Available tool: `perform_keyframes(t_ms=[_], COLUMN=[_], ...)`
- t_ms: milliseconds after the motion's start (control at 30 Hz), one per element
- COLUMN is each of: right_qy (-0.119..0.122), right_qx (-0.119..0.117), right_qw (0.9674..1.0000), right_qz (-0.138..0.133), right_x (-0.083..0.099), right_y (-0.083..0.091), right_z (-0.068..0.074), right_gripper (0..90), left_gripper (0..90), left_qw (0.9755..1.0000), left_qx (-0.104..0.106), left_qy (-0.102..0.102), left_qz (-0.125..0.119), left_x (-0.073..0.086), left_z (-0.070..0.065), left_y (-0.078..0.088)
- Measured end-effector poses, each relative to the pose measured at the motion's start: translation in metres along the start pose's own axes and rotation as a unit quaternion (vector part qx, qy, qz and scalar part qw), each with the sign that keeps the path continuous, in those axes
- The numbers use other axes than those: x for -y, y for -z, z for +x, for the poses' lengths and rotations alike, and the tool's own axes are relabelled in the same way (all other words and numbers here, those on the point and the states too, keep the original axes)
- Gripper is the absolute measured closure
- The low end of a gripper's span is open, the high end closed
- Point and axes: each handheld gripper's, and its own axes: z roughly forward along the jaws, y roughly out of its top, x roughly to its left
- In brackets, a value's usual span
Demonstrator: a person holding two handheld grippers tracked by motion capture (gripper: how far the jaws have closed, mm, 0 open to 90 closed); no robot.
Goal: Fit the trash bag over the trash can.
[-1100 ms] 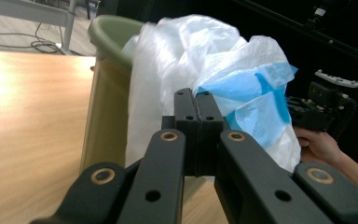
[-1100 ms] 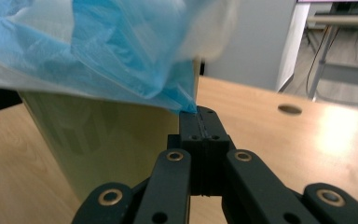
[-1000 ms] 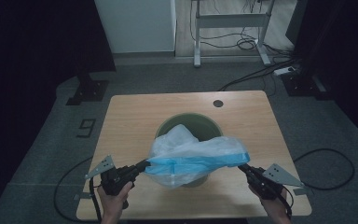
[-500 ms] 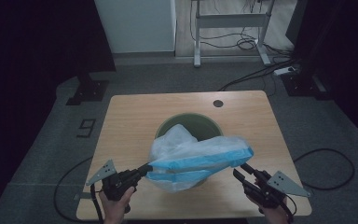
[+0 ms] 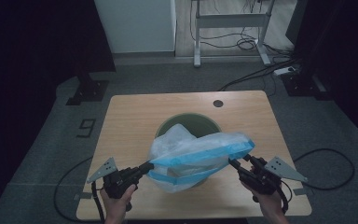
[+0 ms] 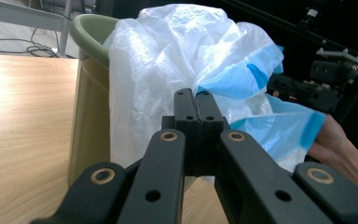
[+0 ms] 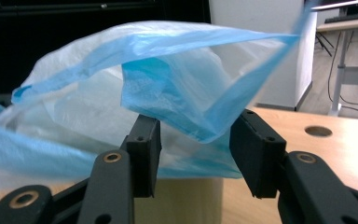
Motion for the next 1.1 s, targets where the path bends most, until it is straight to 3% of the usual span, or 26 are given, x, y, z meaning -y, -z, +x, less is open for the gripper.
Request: perform_keyframes(t_ms=[33, 67, 167, 333, 400, 500, 667, 900, 1033, 1100], right_qy=[0.001, 0.004, 0.016, 0.039, 0.046, 0.058, 0.073, 0.075, 0.074, 0.074], right_qx=[-0.001, 0.003, 0.010, 0.021, 0.025, 0.028, 0.026, 0.025, 0.023, 0.022], right_qw=[1.0000, 1.0000, 0.9998, 0.9990, 0.9986, 0.9979, 0.9970, 0.9969, 0.9970, 0.9970], right_qz=[-0.003, -0.005, -0.010, -0.009, -0.008, -0.008, -0.007, -0.001, -0.001, 0.000], right_x=[-0.003, -0.006, -0.018, -0.036, -0.042, -0.049, -0.055, -0.060, -0.062, -0.063], right_y=[-0.003, -0.005, -0.013, -0.024, -0.028, -0.032, -0.035, -0.042, -0.046, -0.047], right_z=[0.001, 0.003, 0.005, 0.007, 0.008, 0.010, 0.014, 0.016, 0.017, 0.017], right_gripper=[54.0, 61.1, 70.7, 84.0, 86.3, 87.8, 88.4, 88.4, 88.4, 88.4], left_gripper=[90.0, 90.0, 86.0, 55.4, 46.8, 37.8, 31.8, 27.7, 27.4, 32.2], left_qw=[1.0000, 1.0000, 0.9995, 0.9955, 0.9927, 0.9902, 0.9872, 0.9788, 0.9757, 0.9745], left_qx=[-0.001, 0.000, 0.000, -0.022, -0.030, -0.032, -0.020, -0.003, -0.011, -0.028], left_qy=[-0.001, -0.003, -0.029, -0.088, -0.112, -0.127, -0.143, -0.163, -0.165, -0.168], left_qz=[0.000, 0.001, 0.009, 0.026, 0.036, 0.047, 0.069, 0.124, 0.144, 0.146], left_x=[-0.001, -0.003, -0.012, -0.038, -0.050, -0.064, -0.085, -0.094, -0.090, -0.088], left_z=[-0.001, -0.002, -0.008, -0.030, -0.039, -0.048, -0.056, -0.069, -0.067, -0.065], left_y=[0.000, 0.001, 0.003, 0.001, -0.005, -0.014, -0.034, -0.072, -0.086, -0.090])
